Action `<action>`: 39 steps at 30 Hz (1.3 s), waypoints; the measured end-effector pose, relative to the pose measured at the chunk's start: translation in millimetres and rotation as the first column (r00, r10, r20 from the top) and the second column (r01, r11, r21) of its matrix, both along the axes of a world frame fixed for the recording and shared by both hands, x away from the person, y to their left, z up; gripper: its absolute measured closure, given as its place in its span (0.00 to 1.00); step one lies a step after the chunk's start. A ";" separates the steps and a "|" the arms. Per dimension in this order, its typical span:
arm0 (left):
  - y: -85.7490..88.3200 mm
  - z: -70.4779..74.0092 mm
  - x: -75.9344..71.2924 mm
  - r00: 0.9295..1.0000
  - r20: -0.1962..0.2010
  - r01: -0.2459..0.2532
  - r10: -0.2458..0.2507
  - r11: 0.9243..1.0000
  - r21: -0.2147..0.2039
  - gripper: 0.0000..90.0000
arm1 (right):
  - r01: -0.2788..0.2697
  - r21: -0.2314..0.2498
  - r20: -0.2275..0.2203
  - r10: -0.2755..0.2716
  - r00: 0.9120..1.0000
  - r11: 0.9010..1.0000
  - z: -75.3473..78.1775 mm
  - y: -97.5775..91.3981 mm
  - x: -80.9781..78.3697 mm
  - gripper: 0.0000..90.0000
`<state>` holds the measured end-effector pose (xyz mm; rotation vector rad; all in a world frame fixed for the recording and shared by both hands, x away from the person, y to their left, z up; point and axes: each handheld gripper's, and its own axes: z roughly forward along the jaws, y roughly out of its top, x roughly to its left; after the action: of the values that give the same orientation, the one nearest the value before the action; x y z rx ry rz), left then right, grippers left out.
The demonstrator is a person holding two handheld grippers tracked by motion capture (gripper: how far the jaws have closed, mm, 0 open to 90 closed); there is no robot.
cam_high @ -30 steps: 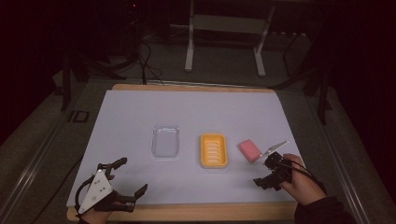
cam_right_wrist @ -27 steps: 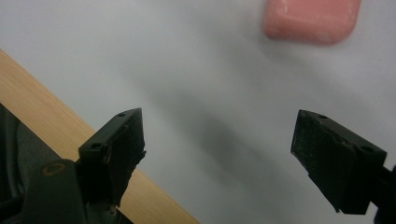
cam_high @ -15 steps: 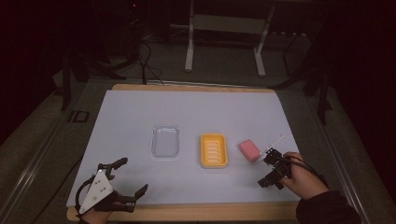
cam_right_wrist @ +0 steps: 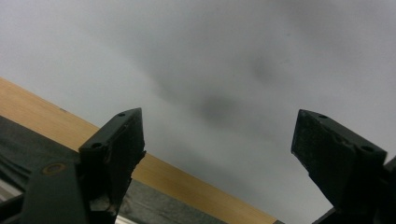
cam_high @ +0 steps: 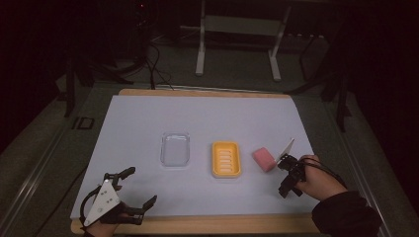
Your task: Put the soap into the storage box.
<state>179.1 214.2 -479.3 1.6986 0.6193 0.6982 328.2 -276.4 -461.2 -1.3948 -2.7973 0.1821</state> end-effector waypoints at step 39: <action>-0.6 -0.2 0.1 1.000 -0.002 0.012 -0.012 1.000 0.000 0.01 | 0.010 0.253 0.273 -0.081 0.959 0.967 -8.3 32.1 71.8 0.17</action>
<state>179.2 213.6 -479.5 1.7017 0.6100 0.6881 400.0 -244.3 -469.4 -1.5261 -2.8666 -0.3882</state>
